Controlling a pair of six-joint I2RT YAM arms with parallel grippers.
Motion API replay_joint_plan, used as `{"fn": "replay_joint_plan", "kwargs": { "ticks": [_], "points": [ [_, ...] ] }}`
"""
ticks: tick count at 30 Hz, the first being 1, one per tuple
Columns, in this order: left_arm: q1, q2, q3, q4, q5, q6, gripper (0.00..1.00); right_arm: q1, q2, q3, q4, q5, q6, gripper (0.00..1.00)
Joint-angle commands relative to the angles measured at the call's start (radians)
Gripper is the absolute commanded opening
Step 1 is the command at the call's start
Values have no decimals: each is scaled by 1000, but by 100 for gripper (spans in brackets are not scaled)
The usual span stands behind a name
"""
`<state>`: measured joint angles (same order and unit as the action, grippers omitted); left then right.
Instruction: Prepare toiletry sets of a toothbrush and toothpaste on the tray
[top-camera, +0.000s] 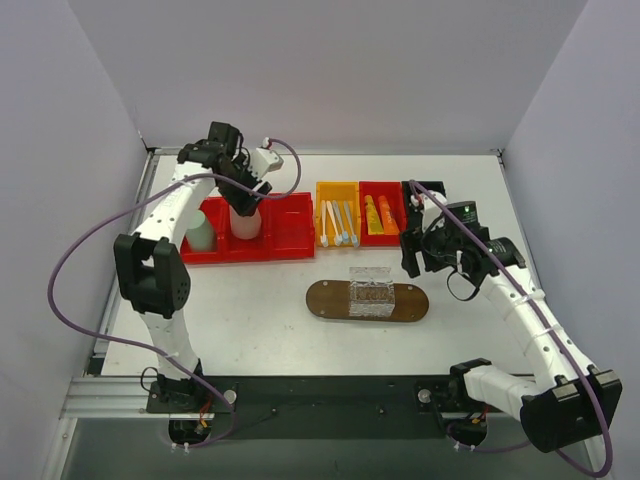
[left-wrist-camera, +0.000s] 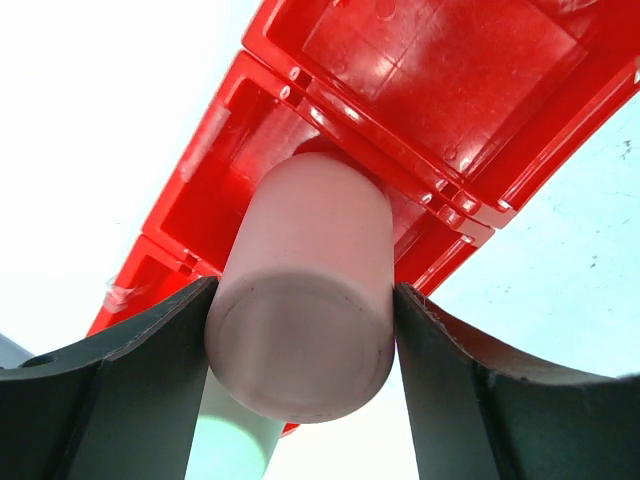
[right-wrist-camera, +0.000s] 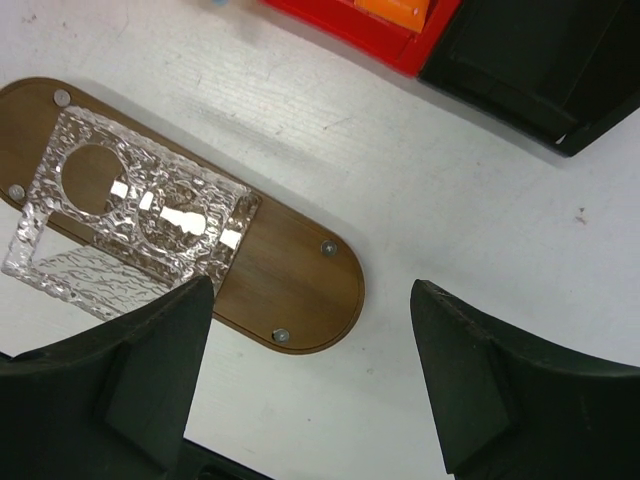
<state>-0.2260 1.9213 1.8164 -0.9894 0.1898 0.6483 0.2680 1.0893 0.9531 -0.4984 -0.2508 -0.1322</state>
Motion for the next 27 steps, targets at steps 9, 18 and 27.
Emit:
{"fn": "replay_joint_plan", "kwargs": {
  "ticks": [9,18,27],
  "points": [
    [28,-309,169,15,261,-133,0,-6,17,285,3,-123,61,74],
    [34,-528,-29,343,641,-533,0,-9,34,314,237,-422,172,73],
    [34,-639,-406,1222,913,-1246,0,-13,61,239,664,-677,498,73]
  ]
}}
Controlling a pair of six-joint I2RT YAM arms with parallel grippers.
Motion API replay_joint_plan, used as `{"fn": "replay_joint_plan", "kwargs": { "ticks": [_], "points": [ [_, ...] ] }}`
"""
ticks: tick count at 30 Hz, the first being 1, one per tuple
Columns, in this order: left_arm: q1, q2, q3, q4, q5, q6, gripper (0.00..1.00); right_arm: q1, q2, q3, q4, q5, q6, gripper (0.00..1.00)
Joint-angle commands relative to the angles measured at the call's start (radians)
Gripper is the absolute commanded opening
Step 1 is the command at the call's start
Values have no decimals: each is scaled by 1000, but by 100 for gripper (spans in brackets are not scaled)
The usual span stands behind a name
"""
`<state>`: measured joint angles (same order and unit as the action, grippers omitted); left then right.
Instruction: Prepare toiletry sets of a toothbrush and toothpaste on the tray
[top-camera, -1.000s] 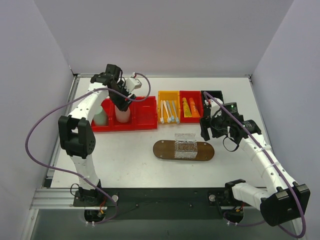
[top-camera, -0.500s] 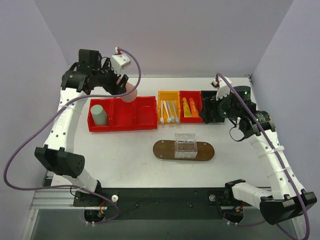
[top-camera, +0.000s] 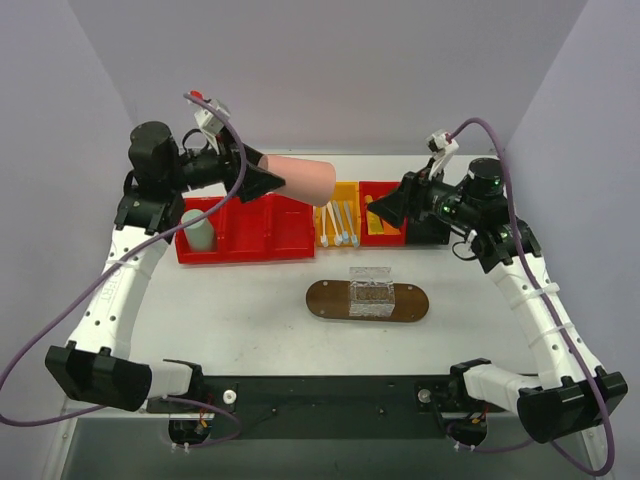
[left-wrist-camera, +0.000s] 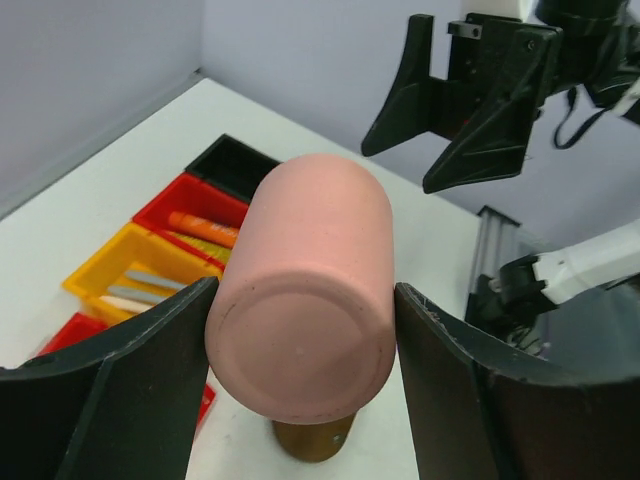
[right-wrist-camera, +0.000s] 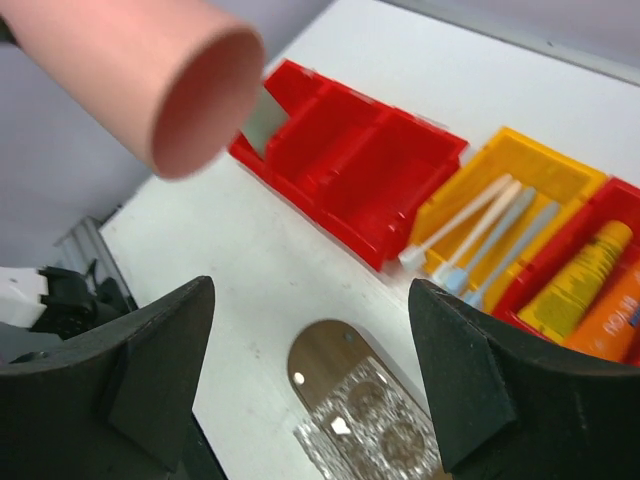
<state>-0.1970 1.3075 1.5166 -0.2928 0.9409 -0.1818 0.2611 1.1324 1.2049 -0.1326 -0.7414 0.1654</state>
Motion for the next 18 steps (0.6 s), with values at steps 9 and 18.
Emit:
{"fn": "replay_joint_plan", "kwargs": {
  "ticks": [9,18],
  "points": [
    [-2,-24,-294,1113,190,-814,0,27,32,-50,392,-207,247,72],
    [-54,-1,-354,1296,157,-912,0,81,44,-62,436,-220,250,71]
  ]
}}
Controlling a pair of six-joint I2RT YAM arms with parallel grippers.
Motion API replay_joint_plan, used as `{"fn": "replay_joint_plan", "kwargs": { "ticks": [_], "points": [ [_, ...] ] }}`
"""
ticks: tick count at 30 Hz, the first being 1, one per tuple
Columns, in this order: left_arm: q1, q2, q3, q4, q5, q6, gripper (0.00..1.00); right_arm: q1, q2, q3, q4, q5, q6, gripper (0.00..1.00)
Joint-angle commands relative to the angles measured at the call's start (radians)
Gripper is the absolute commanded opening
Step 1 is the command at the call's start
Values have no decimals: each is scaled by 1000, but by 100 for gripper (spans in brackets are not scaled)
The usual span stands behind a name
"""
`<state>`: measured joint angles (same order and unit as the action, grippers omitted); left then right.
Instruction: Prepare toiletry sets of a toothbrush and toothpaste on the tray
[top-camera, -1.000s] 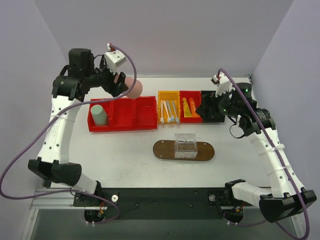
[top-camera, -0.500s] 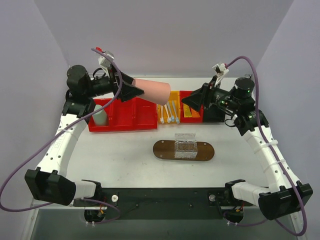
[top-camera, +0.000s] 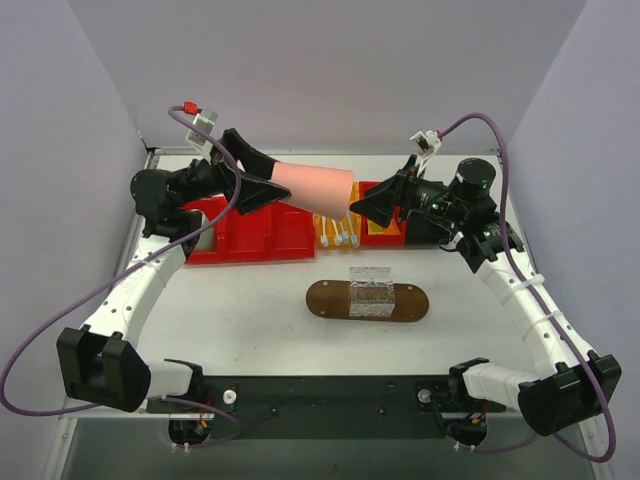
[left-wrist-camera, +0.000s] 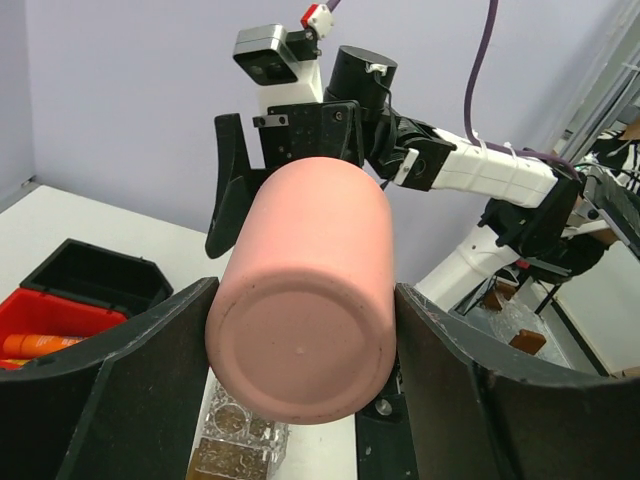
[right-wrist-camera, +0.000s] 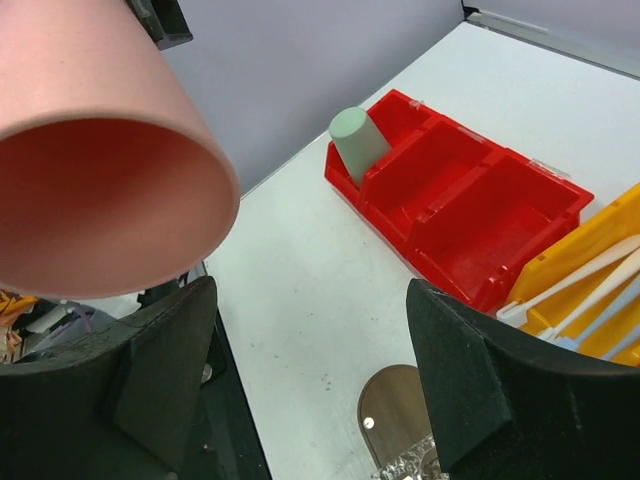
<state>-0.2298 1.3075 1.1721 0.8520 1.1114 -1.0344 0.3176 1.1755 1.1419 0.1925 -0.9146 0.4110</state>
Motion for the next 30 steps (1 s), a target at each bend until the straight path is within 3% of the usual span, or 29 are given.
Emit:
{"fn": "replay_joint_plan", "kwargs": {
  "ticks": [1,16,20,21,23,24,26,29,30],
  "points": [
    [-26,-1,-14,142,-13,-52,0,29,4,-4,117,-47,9,71],
    [-72,-17,-66,74,-24,59,0,80,55,4,206,-99,106,64],
    [-74,-24,-81,75,-28,74,0,90,75,2,252,-125,130,44],
    [-75,-24,-83,71,-28,77,0,95,84,1,262,-133,135,31],
    [-75,-24,-88,71,-28,86,0,97,93,13,260,-154,135,19],
    [-75,-24,-91,70,-28,88,0,95,95,15,256,-159,132,8],
    [-75,-24,-91,67,-27,100,0,95,81,18,211,-158,91,0],
    [-72,-28,-80,10,-35,155,0,92,61,21,132,-141,48,0],
    [-71,-28,-75,-52,-39,180,26,89,46,19,105,-127,11,0]
  ]
}}
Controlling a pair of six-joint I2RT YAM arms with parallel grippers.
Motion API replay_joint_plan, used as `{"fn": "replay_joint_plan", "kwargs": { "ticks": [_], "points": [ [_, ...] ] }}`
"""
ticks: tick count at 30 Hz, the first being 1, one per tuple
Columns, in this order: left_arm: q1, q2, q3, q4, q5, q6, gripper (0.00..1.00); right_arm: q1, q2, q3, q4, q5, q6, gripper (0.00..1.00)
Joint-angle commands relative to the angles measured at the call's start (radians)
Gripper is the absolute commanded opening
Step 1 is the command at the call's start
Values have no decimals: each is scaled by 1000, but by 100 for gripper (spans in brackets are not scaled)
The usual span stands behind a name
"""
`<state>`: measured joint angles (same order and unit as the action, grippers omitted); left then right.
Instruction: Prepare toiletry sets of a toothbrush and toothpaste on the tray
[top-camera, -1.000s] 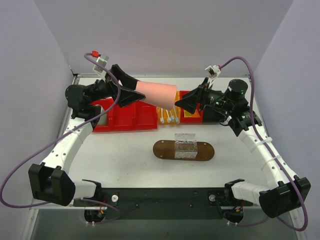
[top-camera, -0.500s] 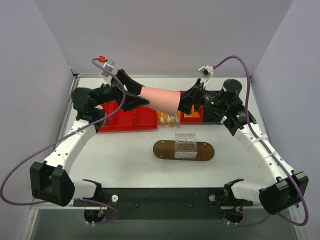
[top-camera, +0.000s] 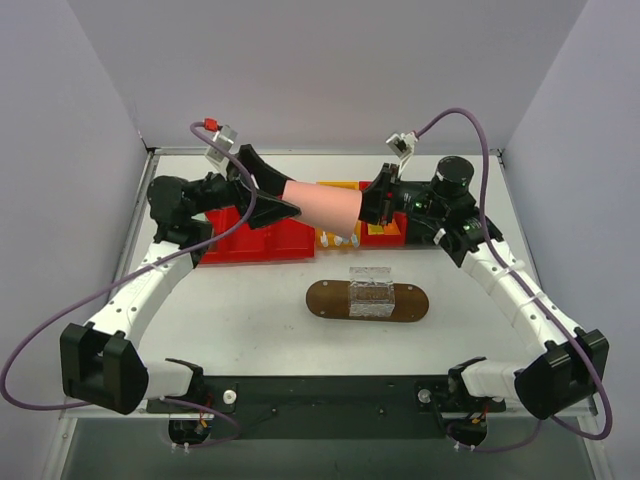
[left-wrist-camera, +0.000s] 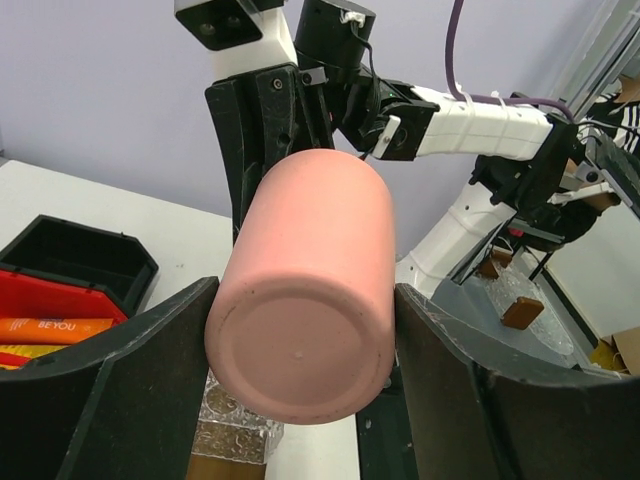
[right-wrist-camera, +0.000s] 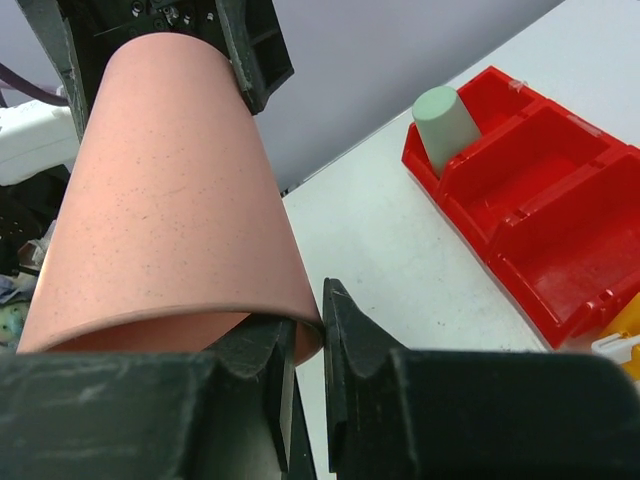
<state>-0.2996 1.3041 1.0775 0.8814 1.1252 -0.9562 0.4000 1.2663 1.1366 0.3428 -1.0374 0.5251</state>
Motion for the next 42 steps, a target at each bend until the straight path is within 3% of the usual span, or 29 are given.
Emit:
{"fn": "replay_joint_plan", "kwargs": {
  "ticks": [1,2,3,8,10,14,19,27,32,42],
  "points": [
    [2,-26,22,-113,-56,128,49,-3,-56,23,-91,6,-114,0],
    [5,-31,24,-140,-59,170,61,-10,-76,22,-111,13,-129,0],
    [8,-31,24,-180,-61,191,88,-18,-84,26,-137,20,-157,0],
    [50,-66,41,-346,-65,385,89,-117,-117,133,-543,45,-312,0],
    [63,-80,71,-499,-79,523,89,-162,-131,184,-719,62,-406,0],
    [92,-100,113,-714,-105,710,90,-228,-154,291,-1036,227,-627,0],
    [100,-95,148,-918,-128,885,90,-245,-139,367,-1351,448,-784,0],
    [102,-85,167,-1041,-176,1025,91,-320,-145,308,-1449,671,-856,0],
    [100,-71,177,-1108,-180,1100,91,-323,-91,290,-1538,729,-889,0],
    [100,-52,187,-1185,-235,1188,92,-323,27,253,-1536,784,-898,0]
  ]
}}
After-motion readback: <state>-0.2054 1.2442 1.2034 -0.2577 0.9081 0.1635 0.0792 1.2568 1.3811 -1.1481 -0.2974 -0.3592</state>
